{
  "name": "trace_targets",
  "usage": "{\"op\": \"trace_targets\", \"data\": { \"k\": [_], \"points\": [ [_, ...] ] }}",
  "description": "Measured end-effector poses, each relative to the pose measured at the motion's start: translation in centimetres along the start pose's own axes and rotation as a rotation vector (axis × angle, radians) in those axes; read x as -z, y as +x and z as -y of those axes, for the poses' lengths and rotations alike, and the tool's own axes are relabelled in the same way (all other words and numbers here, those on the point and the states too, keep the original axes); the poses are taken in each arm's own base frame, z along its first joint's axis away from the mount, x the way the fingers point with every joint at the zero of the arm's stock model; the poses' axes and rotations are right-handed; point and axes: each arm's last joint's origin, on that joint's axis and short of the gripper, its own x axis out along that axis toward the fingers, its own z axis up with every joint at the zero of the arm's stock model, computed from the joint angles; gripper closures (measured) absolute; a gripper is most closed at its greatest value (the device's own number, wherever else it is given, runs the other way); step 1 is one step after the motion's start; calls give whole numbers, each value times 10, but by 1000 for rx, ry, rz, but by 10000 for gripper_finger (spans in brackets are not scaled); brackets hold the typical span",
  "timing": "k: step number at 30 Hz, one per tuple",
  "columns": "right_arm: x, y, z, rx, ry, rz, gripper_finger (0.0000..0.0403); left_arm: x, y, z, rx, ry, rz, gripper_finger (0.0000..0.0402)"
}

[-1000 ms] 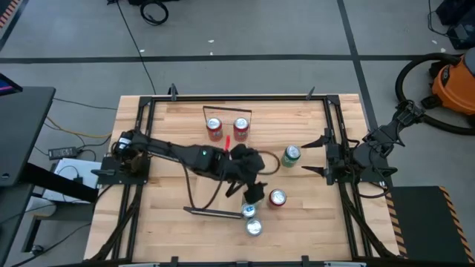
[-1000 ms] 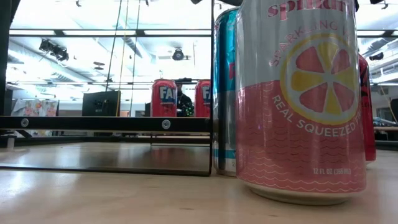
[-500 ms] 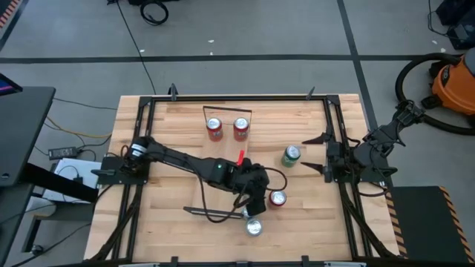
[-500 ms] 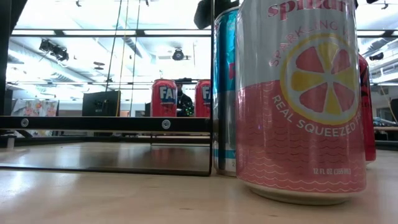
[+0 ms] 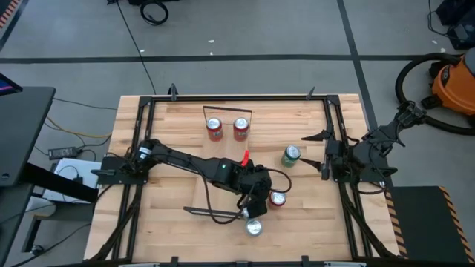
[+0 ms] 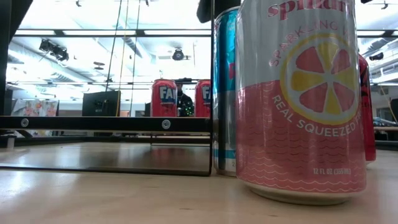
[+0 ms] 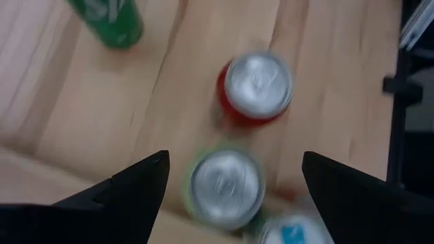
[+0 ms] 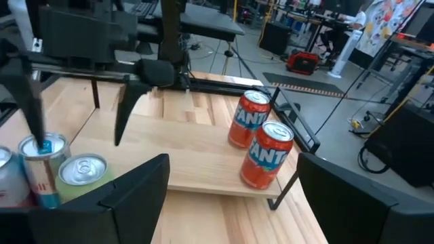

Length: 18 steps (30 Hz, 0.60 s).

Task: Place canned beverage on shelf
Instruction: Put the light green soda can on the shelf

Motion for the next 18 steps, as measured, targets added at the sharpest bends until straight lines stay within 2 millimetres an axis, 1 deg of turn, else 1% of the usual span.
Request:
{"op": "trace_targets", "data": {
  "k": [4,7,10,13,18],
  "points": [
    [0,0,0,-2,-1,-1,69,5,14,5,-5,64,-14,54],
    [0,1,0,-3,-2,-4,69,6,18,5,-16,133,-26,54],
    [0,2,-1,-4,-4,-7,69,9,21,6,-22,212,-41,54],
    [1,2,-2,-4,-9,-10,69,9,21,8,-18,254,-34,54],
    [0,3,-3,-6,-12,-11,69,12,22,9,-23,267,-50,54]
  ]
}}
